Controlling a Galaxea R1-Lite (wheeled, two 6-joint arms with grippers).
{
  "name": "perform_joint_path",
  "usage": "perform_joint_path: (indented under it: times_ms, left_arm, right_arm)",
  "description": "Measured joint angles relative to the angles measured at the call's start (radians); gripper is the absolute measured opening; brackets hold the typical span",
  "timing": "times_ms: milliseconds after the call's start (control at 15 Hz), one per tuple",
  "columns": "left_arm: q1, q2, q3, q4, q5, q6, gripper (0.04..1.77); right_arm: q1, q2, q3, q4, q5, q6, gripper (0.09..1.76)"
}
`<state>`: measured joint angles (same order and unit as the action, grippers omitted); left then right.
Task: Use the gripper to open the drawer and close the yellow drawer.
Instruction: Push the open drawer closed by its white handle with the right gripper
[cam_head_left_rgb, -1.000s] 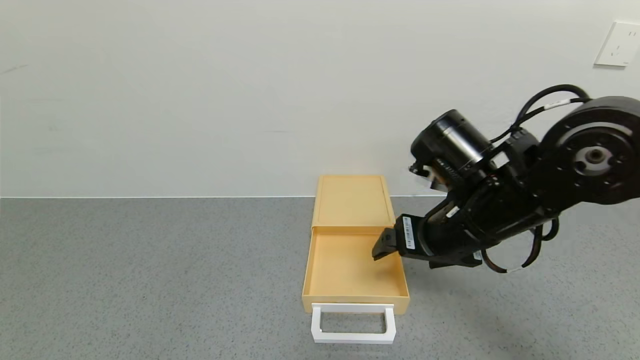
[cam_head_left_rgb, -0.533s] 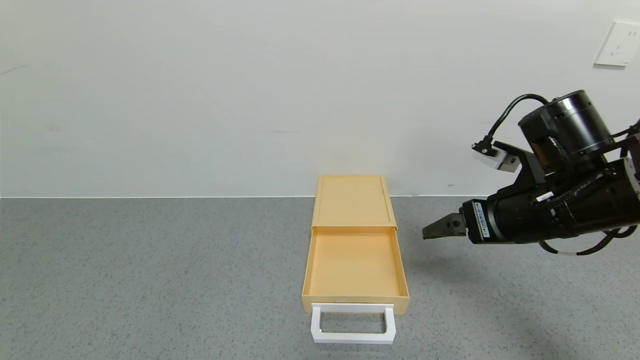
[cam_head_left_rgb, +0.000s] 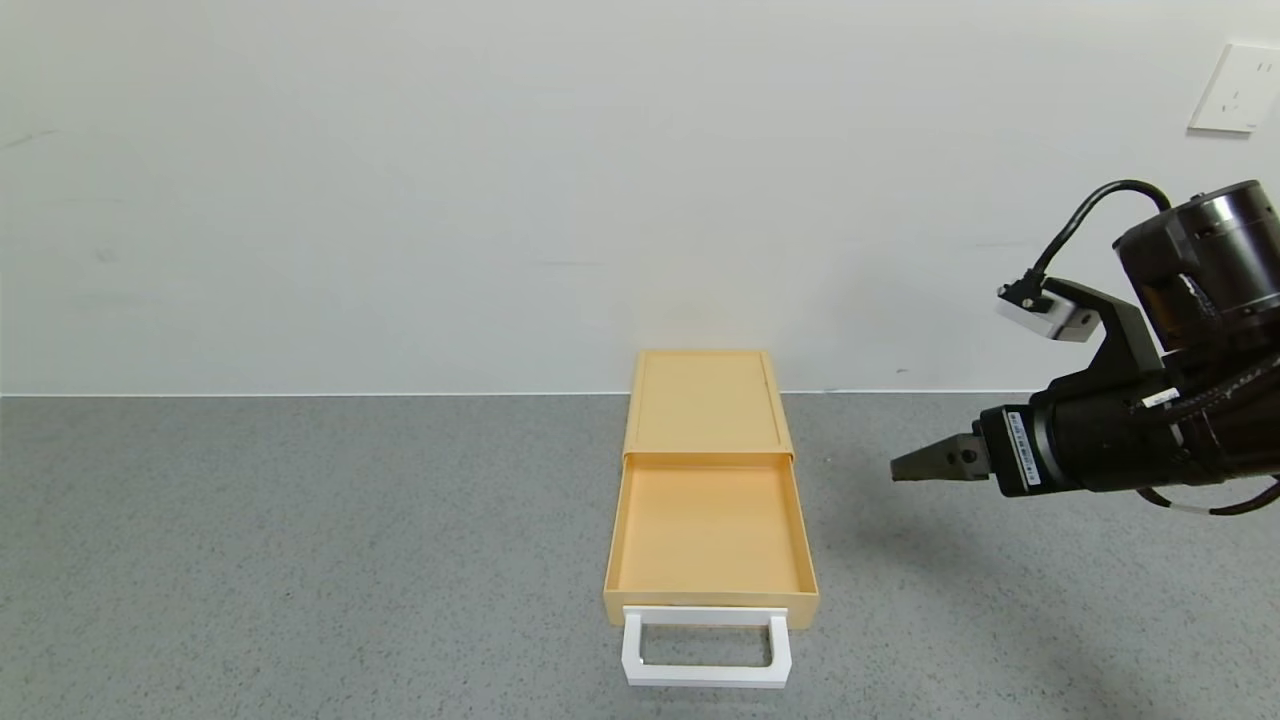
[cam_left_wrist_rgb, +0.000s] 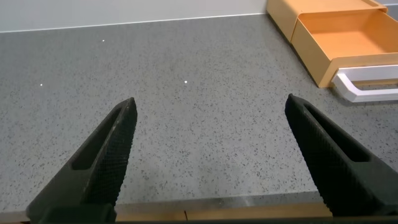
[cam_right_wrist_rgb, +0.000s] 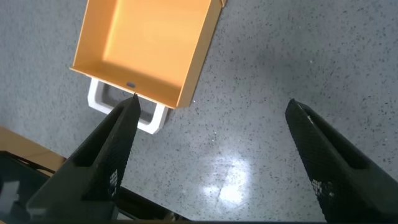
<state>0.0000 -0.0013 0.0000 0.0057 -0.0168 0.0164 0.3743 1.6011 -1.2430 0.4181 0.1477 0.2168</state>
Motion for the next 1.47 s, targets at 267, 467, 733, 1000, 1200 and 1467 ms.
perform_joint_path:
  times_ms: [267, 467, 733, 1000, 1200, 1467]
  left_arm:
    - [0.0, 0.0, 0.0, 0.0, 0.0, 0.0, 1.72]
    - [0.0, 0.0, 0.0, 0.0, 0.0, 0.0, 1.72]
    - [0.0, 0.0, 0.0, 0.0, 0.0, 0.0, 1.72]
    - [0.0, 0.0, 0.0, 0.0, 0.0, 0.0, 1.72]
    - [0.0, 0.0, 0.0, 0.0, 0.0, 0.0, 1.72]
    - [0.0, 0.0, 0.0, 0.0, 0.0, 0.0, 1.72]
  right_arm:
    - [-0.008, -0.017, 0.022, -0.006, 0.046, -0.037, 1.71]
    - [-0.015, -0.02, 0.024, -0.007, 0.048, -0.051, 1.71]
    - [-0.01, -0.021, 0.028, -0.006, 0.049, -0.08, 1.71]
    - [0.043, -0.018, 0.012, -0.006, 0.051, -0.15, 1.71]
    - [0.128, 0.004, 0.006, 0.016, 0.045, -0.203, 1.71]
    - [0.252, 0.08, -0.04, 0.094, -0.016, -0.222, 1.71]
